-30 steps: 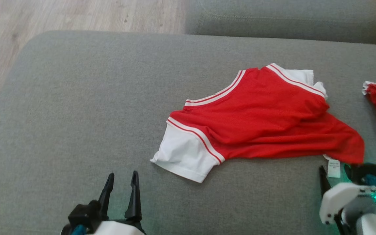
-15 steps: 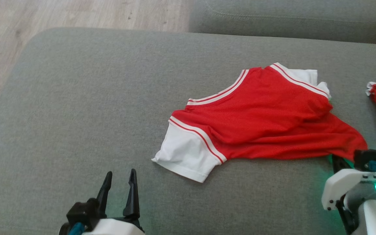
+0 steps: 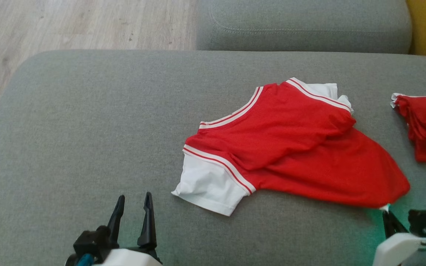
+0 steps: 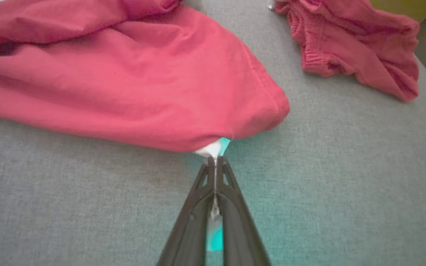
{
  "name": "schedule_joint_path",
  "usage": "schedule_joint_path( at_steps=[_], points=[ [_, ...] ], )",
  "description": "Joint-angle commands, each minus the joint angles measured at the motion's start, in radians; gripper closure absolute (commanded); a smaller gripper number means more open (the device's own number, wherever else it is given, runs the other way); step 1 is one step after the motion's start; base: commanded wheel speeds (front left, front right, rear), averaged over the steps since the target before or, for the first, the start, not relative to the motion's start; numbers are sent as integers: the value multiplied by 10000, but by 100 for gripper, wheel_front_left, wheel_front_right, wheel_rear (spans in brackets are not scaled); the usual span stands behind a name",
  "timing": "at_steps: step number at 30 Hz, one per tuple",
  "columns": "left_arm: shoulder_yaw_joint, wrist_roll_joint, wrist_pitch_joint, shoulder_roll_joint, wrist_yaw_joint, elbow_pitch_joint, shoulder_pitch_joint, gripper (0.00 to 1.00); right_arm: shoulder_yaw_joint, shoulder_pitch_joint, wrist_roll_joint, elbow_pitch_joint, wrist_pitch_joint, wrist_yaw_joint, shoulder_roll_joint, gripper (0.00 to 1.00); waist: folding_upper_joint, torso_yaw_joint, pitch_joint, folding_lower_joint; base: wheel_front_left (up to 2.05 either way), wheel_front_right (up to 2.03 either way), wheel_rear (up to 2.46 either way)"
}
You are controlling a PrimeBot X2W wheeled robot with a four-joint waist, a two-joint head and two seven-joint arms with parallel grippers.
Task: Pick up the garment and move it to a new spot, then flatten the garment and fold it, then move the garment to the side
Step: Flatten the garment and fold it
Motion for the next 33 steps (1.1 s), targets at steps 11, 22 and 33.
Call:
schedule_joint_path(
  at_steps=[11, 22, 33],
  points=[
    [349, -61, -112, 148, 32, -243, -199, 0, 369, 197, 174, 93, -710, 67, -57, 0, 0, 63, -295, 0, 0, 0, 0],
    [213, 10, -32, 213, 23, -418, -282, 0, 573, -300, 547, -542, -1739, 67, -54, 0, 0, -30, -769, 0, 0, 0, 0],
    [-190, 183, 286, 234, -22, -361, -472, 0, 1597, -654, 1355, -956, -2417, 67, -53, 0, 0, -39, -1254, 0, 0, 0, 0]
  ],
)
